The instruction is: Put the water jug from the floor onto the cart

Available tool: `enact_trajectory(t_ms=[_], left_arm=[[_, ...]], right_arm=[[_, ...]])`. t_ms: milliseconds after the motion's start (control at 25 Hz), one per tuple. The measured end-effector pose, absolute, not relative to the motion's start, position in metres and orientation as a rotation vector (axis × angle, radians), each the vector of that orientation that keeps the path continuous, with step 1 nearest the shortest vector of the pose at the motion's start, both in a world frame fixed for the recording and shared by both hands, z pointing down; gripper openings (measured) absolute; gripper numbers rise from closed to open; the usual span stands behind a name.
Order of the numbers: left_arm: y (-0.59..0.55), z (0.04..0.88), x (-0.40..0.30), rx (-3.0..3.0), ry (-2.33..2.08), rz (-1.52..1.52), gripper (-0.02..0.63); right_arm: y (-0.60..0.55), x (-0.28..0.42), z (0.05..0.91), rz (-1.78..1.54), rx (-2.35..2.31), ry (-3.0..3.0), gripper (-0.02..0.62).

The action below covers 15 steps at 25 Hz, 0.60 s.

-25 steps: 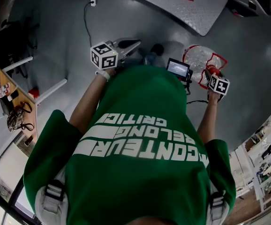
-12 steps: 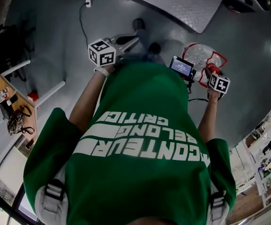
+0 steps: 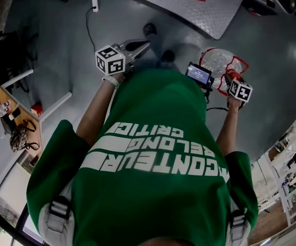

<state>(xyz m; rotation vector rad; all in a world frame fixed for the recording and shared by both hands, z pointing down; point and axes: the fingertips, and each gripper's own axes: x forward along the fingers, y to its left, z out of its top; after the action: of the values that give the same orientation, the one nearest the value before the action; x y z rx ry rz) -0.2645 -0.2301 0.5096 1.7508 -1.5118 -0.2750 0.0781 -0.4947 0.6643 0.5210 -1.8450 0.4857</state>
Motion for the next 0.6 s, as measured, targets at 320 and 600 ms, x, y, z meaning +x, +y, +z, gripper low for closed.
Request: enact_trajectory(t_ms=[320, 600], left_arm=[[-0.242, 0.513, -0.3, 1.74, -1.506, -0.3, 0.009], [-0.257, 0.512, -0.345, 1.741, -1.532, -0.317, 0.009]], right_arm=[[-0.507, 0.044, 0.665, 0.481, 0.509, -1.825, 0.307], [-0.523, 0.01, 0.656, 0.464, 0.512, -1.817, 0.307]])
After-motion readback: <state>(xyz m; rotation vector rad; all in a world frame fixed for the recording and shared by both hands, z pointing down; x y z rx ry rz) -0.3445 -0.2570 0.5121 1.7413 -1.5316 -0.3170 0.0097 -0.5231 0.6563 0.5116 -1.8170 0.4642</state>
